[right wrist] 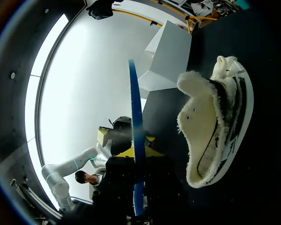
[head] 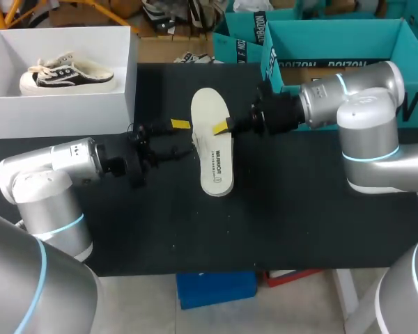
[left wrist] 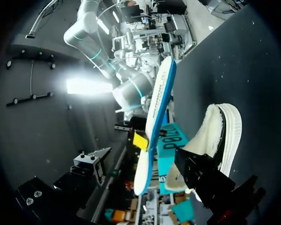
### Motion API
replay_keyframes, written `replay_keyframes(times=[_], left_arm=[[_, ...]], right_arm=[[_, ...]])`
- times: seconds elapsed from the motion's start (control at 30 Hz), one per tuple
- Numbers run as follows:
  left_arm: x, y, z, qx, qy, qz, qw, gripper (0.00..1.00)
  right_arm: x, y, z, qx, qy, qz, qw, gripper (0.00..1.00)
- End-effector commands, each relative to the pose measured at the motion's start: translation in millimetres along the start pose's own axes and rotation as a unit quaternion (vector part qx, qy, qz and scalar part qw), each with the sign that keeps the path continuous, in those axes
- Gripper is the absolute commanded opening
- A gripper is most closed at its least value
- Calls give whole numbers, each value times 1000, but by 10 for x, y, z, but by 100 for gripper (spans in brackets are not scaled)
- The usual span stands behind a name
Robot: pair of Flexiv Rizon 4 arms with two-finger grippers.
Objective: Take the shoe out of the shoebox, open the shoe tongue, remove and reinsert the insole, then place the shoe into the shoebox
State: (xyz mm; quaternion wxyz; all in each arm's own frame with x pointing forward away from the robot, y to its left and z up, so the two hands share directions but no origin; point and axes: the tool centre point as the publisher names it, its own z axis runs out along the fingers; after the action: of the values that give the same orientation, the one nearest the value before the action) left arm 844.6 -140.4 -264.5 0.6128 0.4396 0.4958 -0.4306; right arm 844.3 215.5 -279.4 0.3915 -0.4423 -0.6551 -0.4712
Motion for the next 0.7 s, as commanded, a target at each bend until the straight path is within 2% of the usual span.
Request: replay_keyframes(times=[0.03, 0.13, 0.3, 0.47, 0.63, 0.67, 0.7], left_arm=[[28, 30, 102, 7, 1, 2, 1000, 55], [37, 32, 150, 14, 4, 3, 1000, 63], [56, 44, 207, 18, 5, 3, 1000, 49], [79, 56, 253, 21, 7, 1, 1000, 44], [82, 58, 306, 25, 7, 0, 1000, 46], [81, 58, 315, 26, 8, 1, 1000, 44], [79, 57, 320, 27, 8, 2, 1000, 38]], right_arm=[[-5, 4, 17, 0, -1, 0, 1000, 0], [-5, 4, 17, 0, -1, 0, 1000, 0], [-5, 4, 17, 0, -1, 0, 1000, 0], [-5, 4, 17, 0, -1, 0, 1000, 0], [-5, 4, 17, 0, -1, 0, 1000, 0], [-5, 4, 17, 0, -1, 0, 1000, 0], [-5, 4, 17, 0, -1, 0, 1000, 0]])
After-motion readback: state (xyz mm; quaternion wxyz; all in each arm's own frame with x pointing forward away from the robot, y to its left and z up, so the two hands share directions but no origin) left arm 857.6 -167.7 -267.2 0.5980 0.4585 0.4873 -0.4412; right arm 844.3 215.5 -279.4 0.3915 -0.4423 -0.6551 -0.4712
